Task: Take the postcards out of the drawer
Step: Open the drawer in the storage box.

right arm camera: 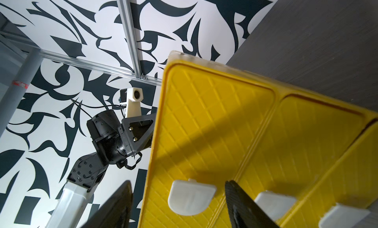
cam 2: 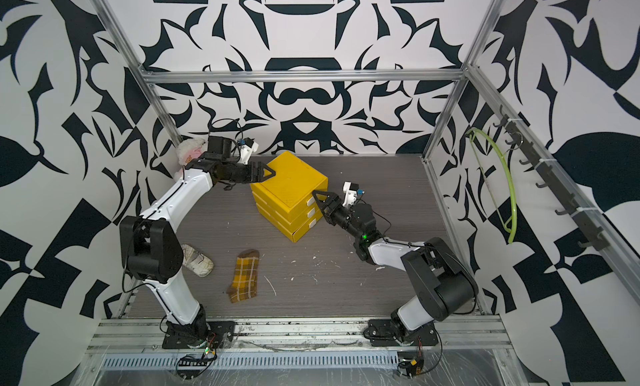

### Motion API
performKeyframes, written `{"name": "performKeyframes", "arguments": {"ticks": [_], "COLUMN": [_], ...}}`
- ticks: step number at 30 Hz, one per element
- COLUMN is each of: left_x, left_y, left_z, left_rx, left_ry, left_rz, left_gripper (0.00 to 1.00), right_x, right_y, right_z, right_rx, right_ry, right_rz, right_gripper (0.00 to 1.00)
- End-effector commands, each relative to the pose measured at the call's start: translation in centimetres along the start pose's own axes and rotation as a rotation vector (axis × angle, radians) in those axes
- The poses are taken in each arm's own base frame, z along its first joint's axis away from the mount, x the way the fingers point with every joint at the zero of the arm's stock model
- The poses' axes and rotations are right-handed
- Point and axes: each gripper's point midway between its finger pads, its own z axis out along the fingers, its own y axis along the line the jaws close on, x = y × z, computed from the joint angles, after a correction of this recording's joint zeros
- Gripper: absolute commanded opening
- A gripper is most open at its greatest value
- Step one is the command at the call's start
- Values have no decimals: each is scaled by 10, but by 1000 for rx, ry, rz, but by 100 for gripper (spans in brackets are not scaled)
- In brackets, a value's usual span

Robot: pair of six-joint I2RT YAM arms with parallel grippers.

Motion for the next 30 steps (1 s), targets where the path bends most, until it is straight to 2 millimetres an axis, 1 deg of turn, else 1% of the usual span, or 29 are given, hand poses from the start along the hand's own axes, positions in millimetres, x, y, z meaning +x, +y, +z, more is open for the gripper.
{"name": "performKeyframes", "arguments": {"ticks": [1,3,7,12,15,18,22,25,29,30], "left_x": [21,21,21,21,22,22,22,22,22,22], "left_y": [1,1,1,2,2,1,2,2,2,2], "left_z": [7,7,6,6,8,8,8,8,8,8], "left_rx": [-26,-27,-30,-33,-33,-32,-34,-34,-34,-35], "left_ry": [77,75,74,74,78,78,79,80,80,80], "left_rz": [-25,-24,-20,-23,-25,-24,-26,-28,-27,-26], "left_gripper": [78,78,78,78,78,78,78,78,78,78], "right_x": [-3,-1,0,7,10,13,15,15,14,14], "right_y": [29,29,24,33,32,33,33,34,32,33], "right_z": [6,9,8,9,12,15,16,15,13,12], "right_rx": [-133,-152,-158,-166,-153,-167,-179,-177,-165,-163], "right_ry": [-8,-6,-19,-4,4,9,9,7,2,0], "right_rz": [20,42,61,55,49,57,68,64,56,53], "right_gripper": [72,69,67,65,62,56,56,51,40,40]}}
